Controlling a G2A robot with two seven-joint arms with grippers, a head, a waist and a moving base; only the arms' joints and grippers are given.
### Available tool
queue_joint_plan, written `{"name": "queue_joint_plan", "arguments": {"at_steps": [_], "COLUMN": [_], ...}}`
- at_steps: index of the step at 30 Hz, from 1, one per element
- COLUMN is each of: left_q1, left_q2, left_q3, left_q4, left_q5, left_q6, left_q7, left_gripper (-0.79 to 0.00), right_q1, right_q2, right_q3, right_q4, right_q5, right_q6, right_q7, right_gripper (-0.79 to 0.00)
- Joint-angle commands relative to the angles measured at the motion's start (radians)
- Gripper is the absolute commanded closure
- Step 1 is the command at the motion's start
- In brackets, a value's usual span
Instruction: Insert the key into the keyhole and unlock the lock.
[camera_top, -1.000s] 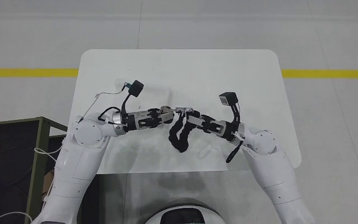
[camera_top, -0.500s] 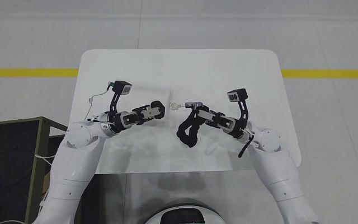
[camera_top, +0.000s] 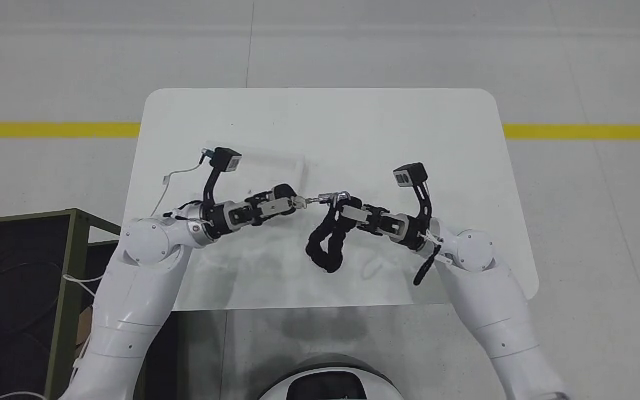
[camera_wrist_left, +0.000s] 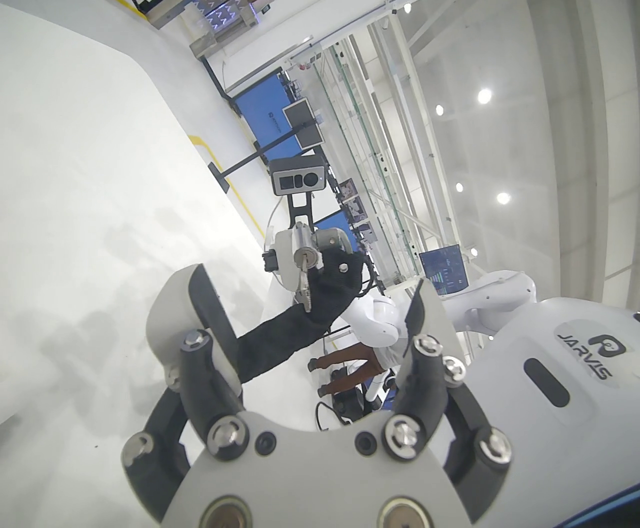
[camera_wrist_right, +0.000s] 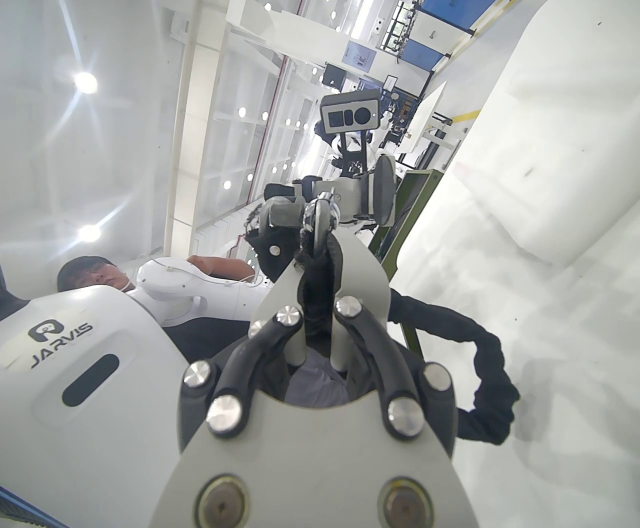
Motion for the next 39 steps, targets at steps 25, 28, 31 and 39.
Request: {"name": "queue_joint_plan", "arguments": {"at_steps": [25, 28, 31, 39], "left_q1": [0.003, 0.01, 0.015, 0.034], "left_q2": [0.005, 0.006, 0.006, -0.003], "left_q3": [0.008, -0.001, -0.009, -0.026], "left_q4": [-0.074, -0.088, -0.102, -0.144], "left_q5": [0.253, 0.345, 0.442, 0.779], "left_q6": [-0.126, -0.204, -0.28, -0.425], "left_q7": [0.064, 0.1, 0.151, 0.353], "left_gripper": [0.0, 0.0, 0.0, 0.0], "right_q1": [-0.001, -0.001, -0.001, 0.001], "right_q2": [0.009, 0.011, 0.012, 0.013], "right_q3": [-0.013, -0.008, -0.007, -0.011], "right_q4": [-0.024, -0.024, -0.025, -0.022], "right_q5": [-0.036, -0.023, -0.015, 0.005], "right_q6": [0.008, 0.023, 0.028, 0.037], "right_q7": [-0.015, -0.022, -0.022, -0.016], "right_gripper": [0.0, 0.0, 0.0, 0.0]}}
